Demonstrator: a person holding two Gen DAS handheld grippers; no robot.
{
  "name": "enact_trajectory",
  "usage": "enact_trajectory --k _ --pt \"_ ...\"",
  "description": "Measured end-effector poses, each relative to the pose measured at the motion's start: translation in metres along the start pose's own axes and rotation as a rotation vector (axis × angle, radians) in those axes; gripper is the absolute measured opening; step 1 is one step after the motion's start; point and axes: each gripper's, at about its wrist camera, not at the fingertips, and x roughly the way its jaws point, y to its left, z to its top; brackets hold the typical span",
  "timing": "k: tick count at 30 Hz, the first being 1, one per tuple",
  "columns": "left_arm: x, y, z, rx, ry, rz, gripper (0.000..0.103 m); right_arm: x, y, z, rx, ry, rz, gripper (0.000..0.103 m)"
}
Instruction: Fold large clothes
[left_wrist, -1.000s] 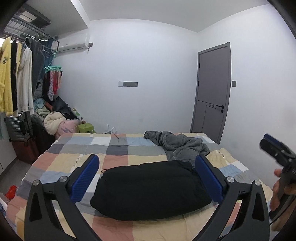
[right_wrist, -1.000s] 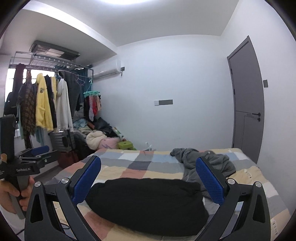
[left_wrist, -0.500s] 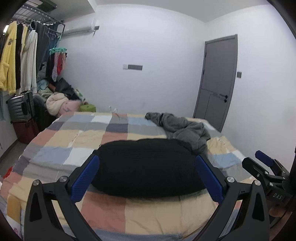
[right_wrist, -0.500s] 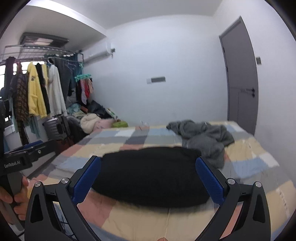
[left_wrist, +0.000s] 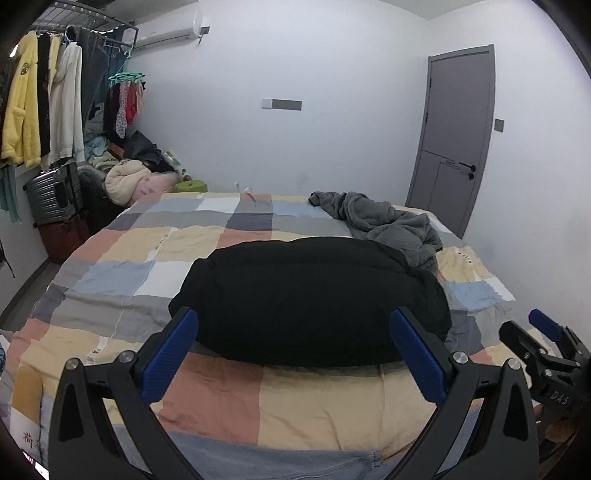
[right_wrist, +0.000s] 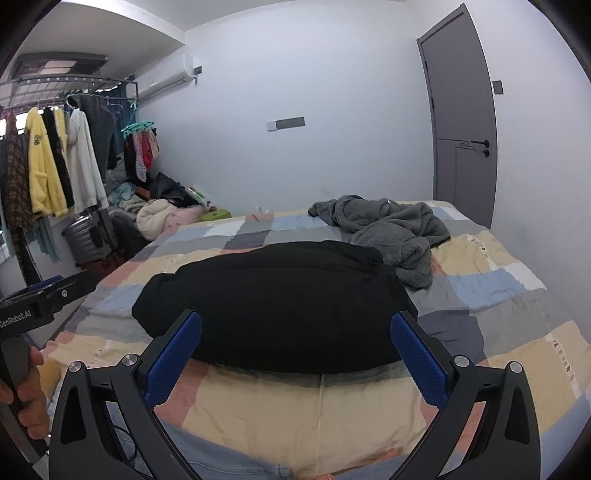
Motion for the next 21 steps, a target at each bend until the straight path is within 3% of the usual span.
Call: enact_trajectory --k 21 --pt "0.023 0.004 -0.015 -0.031 0.077 0.0 0.103 0.021 -0.004 -0.017 0.016 0.078 -0.034 0.103"
